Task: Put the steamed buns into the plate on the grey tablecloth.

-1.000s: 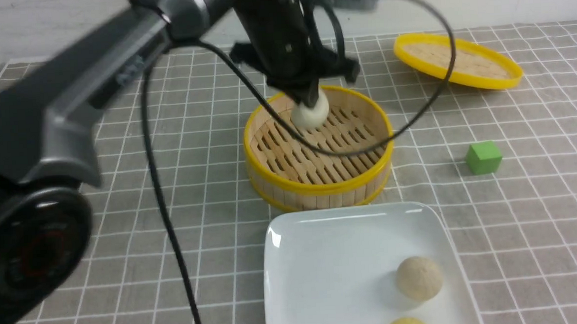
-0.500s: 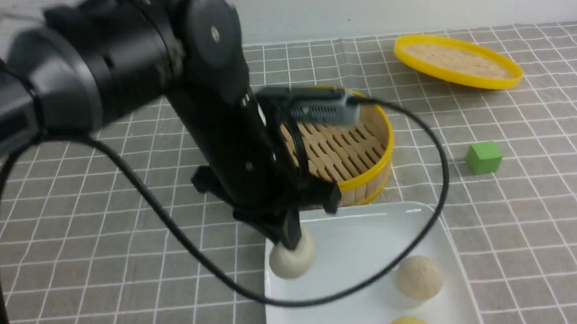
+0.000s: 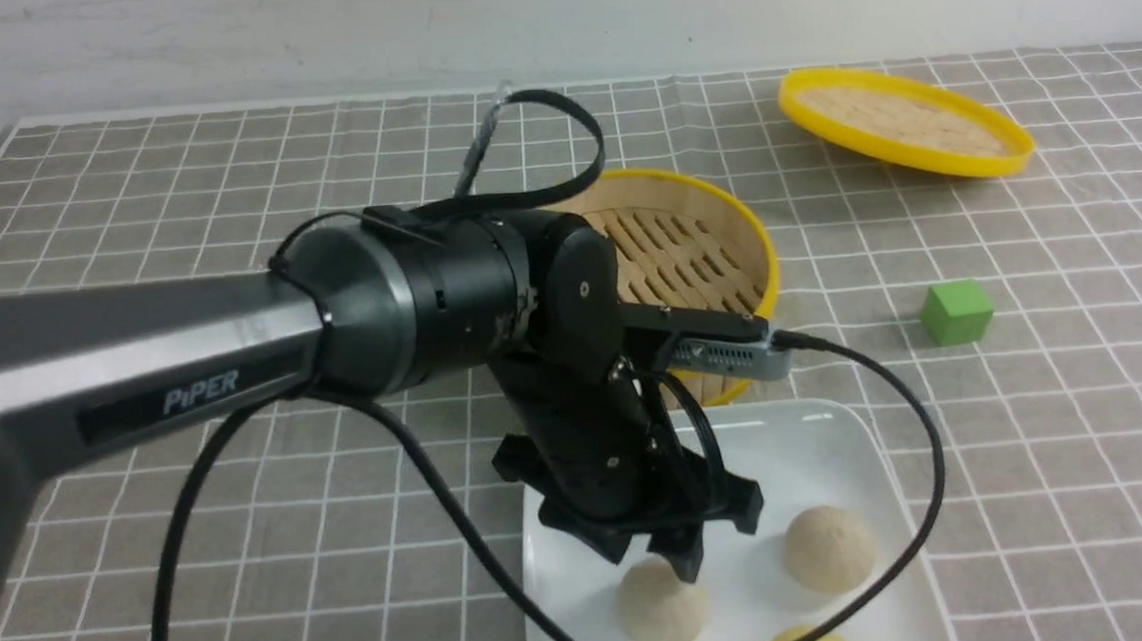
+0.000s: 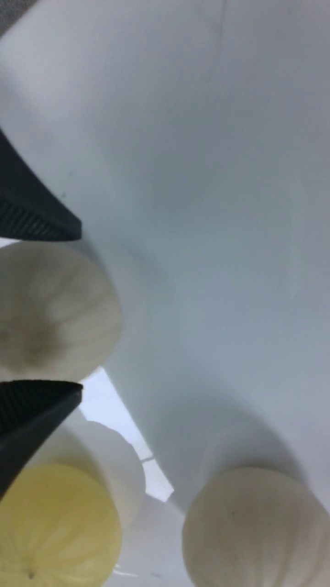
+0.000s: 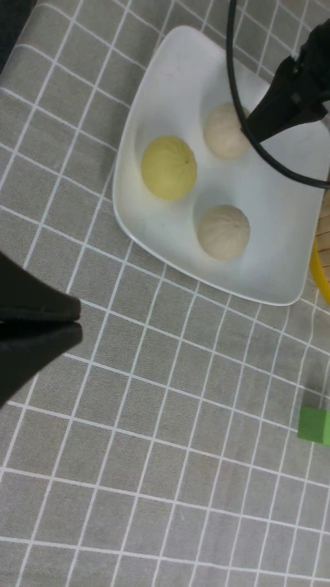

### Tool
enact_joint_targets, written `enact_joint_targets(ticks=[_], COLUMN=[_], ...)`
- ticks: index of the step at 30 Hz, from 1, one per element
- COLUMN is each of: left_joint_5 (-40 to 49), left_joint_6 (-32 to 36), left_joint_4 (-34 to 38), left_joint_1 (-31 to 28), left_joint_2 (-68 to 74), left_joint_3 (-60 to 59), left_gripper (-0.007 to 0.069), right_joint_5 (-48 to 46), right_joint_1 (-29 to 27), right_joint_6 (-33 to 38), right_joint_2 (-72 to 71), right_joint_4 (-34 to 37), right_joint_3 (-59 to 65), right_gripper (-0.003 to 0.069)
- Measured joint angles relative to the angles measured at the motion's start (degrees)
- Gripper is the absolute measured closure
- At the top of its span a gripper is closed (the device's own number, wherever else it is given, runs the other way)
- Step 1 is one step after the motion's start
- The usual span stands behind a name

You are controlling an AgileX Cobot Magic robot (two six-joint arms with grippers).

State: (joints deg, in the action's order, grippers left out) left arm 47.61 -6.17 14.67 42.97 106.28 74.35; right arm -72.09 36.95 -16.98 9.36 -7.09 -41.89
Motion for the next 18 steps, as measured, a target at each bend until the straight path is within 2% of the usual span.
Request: enact_joint_targets(ticks=[5, 11, 15, 18], left_joint_5=[1.5, 5.0, 6.1, 6.5], left_joint_6=[0.0, 0.0, 0.0, 0.0], left_joint_4=[-1.8, -6.7, -9.9, -10.7], left_joint_1=[0.0, 0.0, 0.0, 0.0], left_joint_2=[-2.9, -9.0, -13.1, -14.0], left_joint_3=[2.7, 7.2, 8.3, 8.4], left_gripper=[0.0142, 0.0167, 0.0270, 0.0394], right_joint_5=[0.0, 5.6, 22.3, 35.4], right_joint_1=[0.0, 0.0, 0.0, 0.0], right_joint_6=[-0.8, -0.9, -0.9, -0.9], right_joint_2=[-6.7, -10.6, -10.3, -9.2], right_joint_4=[-2.3, -4.1, -3.6, -2.4], right_joint_3=[0.0, 3.0, 12.3, 18.5], right_gripper=[0.0648, 0.0647, 0.0659, 0.0660])
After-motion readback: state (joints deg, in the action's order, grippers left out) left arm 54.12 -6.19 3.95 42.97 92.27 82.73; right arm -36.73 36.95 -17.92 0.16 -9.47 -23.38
